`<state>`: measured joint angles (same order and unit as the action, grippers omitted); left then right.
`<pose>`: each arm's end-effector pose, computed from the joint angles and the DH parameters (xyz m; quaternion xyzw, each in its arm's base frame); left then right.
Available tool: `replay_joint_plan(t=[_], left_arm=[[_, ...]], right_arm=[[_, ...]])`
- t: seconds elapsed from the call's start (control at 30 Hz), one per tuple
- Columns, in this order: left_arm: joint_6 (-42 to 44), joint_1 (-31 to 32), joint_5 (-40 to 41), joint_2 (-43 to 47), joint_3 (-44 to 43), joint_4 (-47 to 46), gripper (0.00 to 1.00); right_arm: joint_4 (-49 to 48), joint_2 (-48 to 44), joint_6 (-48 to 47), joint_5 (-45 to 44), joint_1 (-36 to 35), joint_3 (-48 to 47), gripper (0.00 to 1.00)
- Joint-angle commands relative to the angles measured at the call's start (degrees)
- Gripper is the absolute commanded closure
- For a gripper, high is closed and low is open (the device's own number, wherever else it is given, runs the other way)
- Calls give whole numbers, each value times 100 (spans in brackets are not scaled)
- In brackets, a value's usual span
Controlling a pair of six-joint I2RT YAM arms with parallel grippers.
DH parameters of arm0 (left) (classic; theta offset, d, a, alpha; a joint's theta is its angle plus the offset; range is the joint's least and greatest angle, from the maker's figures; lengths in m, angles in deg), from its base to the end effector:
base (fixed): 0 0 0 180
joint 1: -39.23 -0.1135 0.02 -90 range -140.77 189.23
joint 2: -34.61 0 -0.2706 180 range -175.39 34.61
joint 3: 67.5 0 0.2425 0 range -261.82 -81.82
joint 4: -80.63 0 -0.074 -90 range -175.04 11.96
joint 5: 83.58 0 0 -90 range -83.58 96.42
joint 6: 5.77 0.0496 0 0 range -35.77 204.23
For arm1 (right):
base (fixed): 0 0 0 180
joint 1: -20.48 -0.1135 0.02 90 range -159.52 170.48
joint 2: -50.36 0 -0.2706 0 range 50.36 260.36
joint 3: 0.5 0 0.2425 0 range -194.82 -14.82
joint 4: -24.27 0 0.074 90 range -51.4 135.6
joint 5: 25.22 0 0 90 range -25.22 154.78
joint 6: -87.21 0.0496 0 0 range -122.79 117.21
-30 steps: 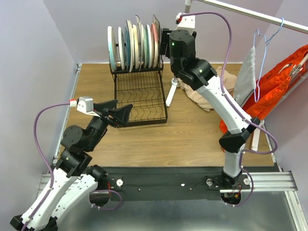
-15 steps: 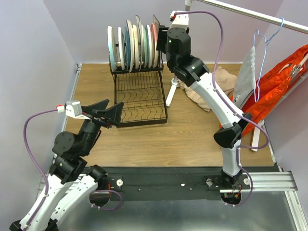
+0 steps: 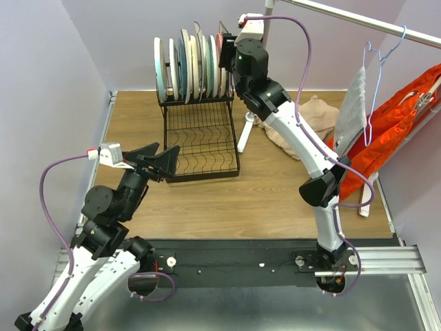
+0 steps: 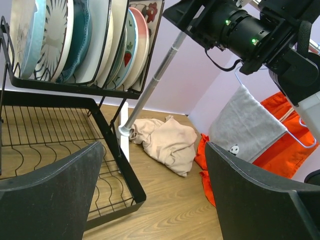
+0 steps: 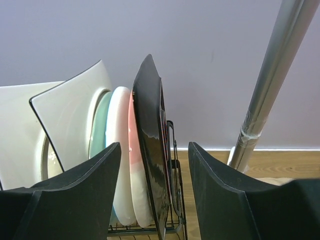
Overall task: Unload the plates from the dish rack
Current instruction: Unload the plate from the dish rack.
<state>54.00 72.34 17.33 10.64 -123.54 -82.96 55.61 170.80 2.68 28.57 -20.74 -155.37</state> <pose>0.0859 -0.0448 0.3853 -0.0606 0.6032 -0.3676 0.7053 0.3736 0.2883 0.4901 0.0140 0.6914 0.0772 0.7182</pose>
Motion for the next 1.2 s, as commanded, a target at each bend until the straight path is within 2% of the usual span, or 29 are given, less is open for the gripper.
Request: replay_joint_plan(t=[0.0,0.1,0.23,0.27,0.4,0.53,0.57,0.67,0.77,0.8,0.87,0.9,0.97,1.0,1.17], left_arm=[[114,-14,77,-125,-3,-182,8],[255,-23,129,-353,-213,-77,9],[570,-14,402,-1038,-1265,397,11],[641,-14,455,-1344,-1469,589,11],[975,-23,587,-2058,-2322,933,11],[1301,-76,350,-2752,-3375,1284,12],[1327,-145,324,-2971,-3535,1329,16],[1302,-356,175,-3315,-4072,1522,18],[1222,-856,-623,-3561,-4275,1436,18],[1196,-1206,-1261,-3623,-4301,1409,18],[1099,-1586,-1696,-3964,-4485,1539,18],[1064,-1779,-2038,-4088,-4573,1627,18],[968,-2429,-2417,-4439,-4767,1803,20],[950,-2658,-2915,-4520,-4758,1752,20],[686,-3738,-4104,-5020,-4556,1155,19]], right_arm=[[-278,111,-47,245,52,-131,36],[-278,-90,-29,289,52,97,35],[-216,-792,224,403,60,755,34],[-199,-1264,322,456,52,1001,33],[-137,-2576,954,1281,52,2965,31],[-128,-3798,1376,2361,43,4356,27],[-128,-3992,1464,2494,43,4578,26],[-93,-4730,1728,3022,43,5317,21],[21,-5311,1887,3461,43,5861,16],[73,-5442,1948,3532,43,5985,15],[83,-5812,2071,3760,43,6258,2],[83,-5935,2115,3805,43,6503,0],[83,-6198,2212,3822,52,6724,0],[91,-6260,2195,3849,43,6890,0],[91,-6437,2063,4305,43,7313,0]])
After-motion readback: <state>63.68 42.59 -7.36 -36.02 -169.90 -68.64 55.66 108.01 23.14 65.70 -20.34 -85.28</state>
